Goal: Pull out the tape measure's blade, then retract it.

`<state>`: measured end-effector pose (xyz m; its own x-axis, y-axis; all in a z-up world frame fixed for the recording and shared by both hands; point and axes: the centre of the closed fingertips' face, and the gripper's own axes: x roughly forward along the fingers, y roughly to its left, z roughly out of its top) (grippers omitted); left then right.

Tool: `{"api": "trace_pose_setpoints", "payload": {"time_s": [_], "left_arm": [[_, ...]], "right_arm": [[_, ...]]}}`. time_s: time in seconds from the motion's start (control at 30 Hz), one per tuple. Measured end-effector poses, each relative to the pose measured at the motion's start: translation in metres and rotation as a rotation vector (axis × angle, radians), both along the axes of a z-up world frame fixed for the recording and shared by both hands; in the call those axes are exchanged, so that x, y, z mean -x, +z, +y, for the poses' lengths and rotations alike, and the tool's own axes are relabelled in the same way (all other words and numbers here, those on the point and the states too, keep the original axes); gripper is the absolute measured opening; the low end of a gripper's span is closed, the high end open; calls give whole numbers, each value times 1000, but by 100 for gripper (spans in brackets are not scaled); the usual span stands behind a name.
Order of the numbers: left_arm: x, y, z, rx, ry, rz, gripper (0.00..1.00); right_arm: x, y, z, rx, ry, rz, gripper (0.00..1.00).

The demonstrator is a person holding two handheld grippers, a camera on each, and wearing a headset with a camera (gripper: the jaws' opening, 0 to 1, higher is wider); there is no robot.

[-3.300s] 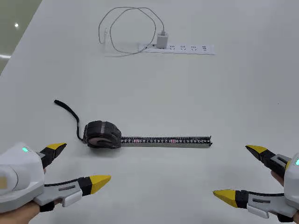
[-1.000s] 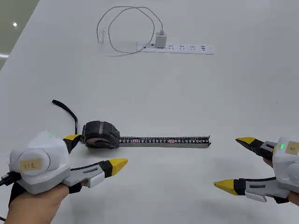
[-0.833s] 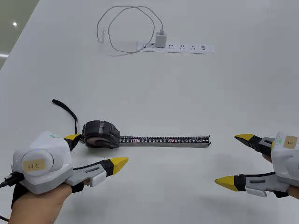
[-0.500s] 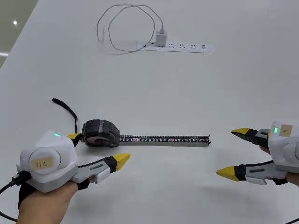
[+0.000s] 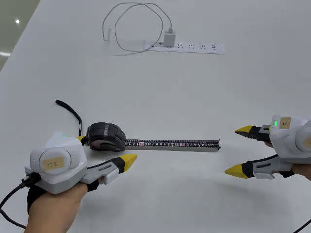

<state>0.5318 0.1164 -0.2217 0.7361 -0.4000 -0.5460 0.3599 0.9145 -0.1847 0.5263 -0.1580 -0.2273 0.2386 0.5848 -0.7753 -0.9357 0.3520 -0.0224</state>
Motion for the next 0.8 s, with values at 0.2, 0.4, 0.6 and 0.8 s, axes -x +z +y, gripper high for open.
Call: {"api": "trace_pose_setpoints", "payload": {"time_s": [0.2, 0.4, 0.6, 0.8], "left_arm": [[-3, -1, 0, 1, 24, 5, 82], [-6, -3, 1, -4, 46, 9, 81], [-9, -6, 1, -8, 61, 18, 80], [-12, -6, 1, 0, 85, 19, 80]], "right_arm": [[-5, -3, 2, 19, 35, 9, 61], [-8, -9, 4, 29, 62, 22, 59], [-11, -12, 7, 38, 83, 25, 55], [-13, -15, 10, 45, 99, 39, 52]]}}
